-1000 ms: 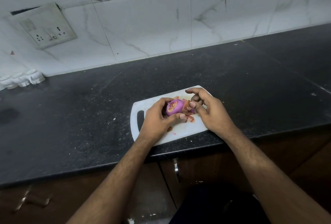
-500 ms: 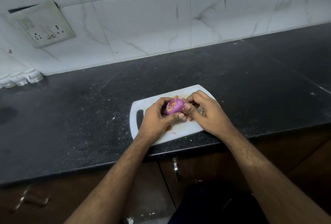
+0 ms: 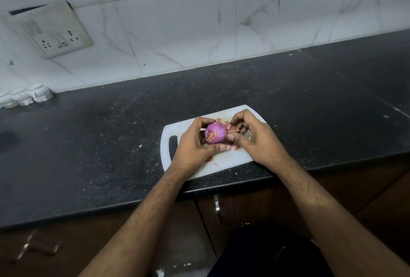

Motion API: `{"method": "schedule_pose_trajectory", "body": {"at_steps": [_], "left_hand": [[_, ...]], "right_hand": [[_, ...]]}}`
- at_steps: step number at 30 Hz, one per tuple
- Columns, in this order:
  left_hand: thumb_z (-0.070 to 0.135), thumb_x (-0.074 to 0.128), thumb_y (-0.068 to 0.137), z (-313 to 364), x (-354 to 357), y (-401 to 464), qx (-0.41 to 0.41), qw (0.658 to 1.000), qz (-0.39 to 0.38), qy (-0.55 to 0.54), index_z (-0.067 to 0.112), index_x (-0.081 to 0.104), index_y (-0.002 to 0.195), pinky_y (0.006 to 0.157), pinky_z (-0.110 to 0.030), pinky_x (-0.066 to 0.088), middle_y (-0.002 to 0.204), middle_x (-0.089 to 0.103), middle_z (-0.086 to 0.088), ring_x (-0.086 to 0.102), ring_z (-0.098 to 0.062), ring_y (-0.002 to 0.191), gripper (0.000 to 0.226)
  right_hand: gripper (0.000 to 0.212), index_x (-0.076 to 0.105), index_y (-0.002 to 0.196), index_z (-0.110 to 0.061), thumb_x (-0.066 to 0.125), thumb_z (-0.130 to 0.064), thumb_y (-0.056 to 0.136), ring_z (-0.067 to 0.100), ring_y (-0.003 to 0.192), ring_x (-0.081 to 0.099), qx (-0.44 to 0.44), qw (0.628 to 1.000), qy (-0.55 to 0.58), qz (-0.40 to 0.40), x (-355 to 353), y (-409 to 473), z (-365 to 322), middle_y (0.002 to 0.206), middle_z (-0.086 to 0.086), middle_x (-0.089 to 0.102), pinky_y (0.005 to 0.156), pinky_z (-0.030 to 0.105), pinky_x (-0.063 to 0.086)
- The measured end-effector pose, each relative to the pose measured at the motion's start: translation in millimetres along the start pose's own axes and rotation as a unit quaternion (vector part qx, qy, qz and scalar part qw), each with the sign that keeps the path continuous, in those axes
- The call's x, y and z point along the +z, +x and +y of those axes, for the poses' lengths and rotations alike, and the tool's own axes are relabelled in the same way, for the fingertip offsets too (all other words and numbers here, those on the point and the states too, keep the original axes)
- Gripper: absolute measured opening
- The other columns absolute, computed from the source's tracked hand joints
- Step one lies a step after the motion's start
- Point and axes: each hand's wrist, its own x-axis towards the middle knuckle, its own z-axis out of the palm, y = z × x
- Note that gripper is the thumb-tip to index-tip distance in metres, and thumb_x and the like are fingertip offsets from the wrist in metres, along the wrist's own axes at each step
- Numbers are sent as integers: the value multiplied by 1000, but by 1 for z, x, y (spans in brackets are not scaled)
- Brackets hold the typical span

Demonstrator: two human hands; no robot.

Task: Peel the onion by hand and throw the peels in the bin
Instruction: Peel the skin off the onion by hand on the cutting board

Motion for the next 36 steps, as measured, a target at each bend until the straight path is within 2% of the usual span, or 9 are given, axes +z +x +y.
{"method": "schedule_pose_trajectory", "body": {"at_steps": [6, 11, 16, 20, 23, 26, 31, 34, 36], "left_hand": [[7, 89, 83, 1, -1, -1, 17, 1000, -7, 10, 23, 55, 127, 89, -21, 58, 127, 67, 6, 71, -6, 110, 58], [17, 81, 93, -2, -2, -1, 24, 999, -17, 37, 26, 53, 133, 74, -24, 58, 123, 68, 8, 71, -8, 107, 49], [27, 71, 102, -3, -2, 1, 11, 998, -32, 49, 25, 53, 142, 83, -26, 57, 125, 69, 9, 69, -7, 112, 44], [32, 60, 107, 4, 3, -1, 3, 996, -44, 74, 21, 53, 146, 67, -16, 53, 117, 69, 11, 65, 10, 94, 41], [38, 54, 109, 5, 3, -1, 5, 994, -49, 97, 22, 53, 146, 66, -15, 52, 116, 68, 13, 63, 13, 93, 40], [41, 51, 109, 6, 3, -1, 4, 993, -50, 111, 23, 53, 145, 68, -17, 54, 115, 67, 16, 63, 12, 95, 40], [42, 49, 110, 7, 3, -1, 0, 992, -50, 115, 24, 52, 144, 78, -18, 54, 115, 65, 21, 62, 10, 101, 38], [40, 46, 111, 10, 3, -3, -9, 994, -45, 104, 22, 52, 144, 75, -10, 52, 115, 62, 20, 61, 6, 102, 38], [41, 43, 111, 12, 3, -5, -30, 996, -35, 71, 23, 50, 145, 69, -14, 56, 117, 60, 20, 61, 1, 105, 39]], "right_hand": [[18, 70, 114, -21, 70, -16, 96, 0, 97, 66, -3, 1000, 25, 3, 1, 2, 1, 106, -14, 71, 79, 10, 51], [16, 69, 114, -22, 63, -18, 100, 3, 108, 63, -35, 999, -24, 20, 1, 3, 8, 110, -17, 67, 94, 29, 53], [19, 66, 116, -27, 53, -18, 105, 3, 105, 62, -55, 996, -62, 38, 1, 1, 6, 110, -20, 60, 89, 34, 56], [23, 65, 116, -29, 46, -18, 108, 4, 101, 61, -54, 995, -68, 43, 0, 0, 5, 109, -13, 55, 85, 28, 56], [35, 67, 118, -27, 47, -2, 104, 3, 97, 58, -51, 996, -68, 42, -1, -1, 1, 104, -5, 52, 84, 15, 51], [46, 71, 120, -19, 47, 12, 97, -3, 96, 54, -46, 997, -56, 40, -2, -2, -5, 100, 3, 50, 85, 5, 44], [50, 72, 124, -21, 48, 12, 96, -6, 94, 49, -45, 996, -65, 46, -3, -1, -7, 95, 0, 47, 86, 2, 39], [60, 75, 120, -29, 46, 16, 93, 4, 93, 47, -39, 994, -86, 57, -3, 1, -1, 97, 4, 45, 84, 3, 39], [64, 80, 109, -30, 44, 19, 90, 11, 95, 45, -22, 992, -93, 76, -4, 3, 6, 99, 5, 43, 84, 3, 38]]}}
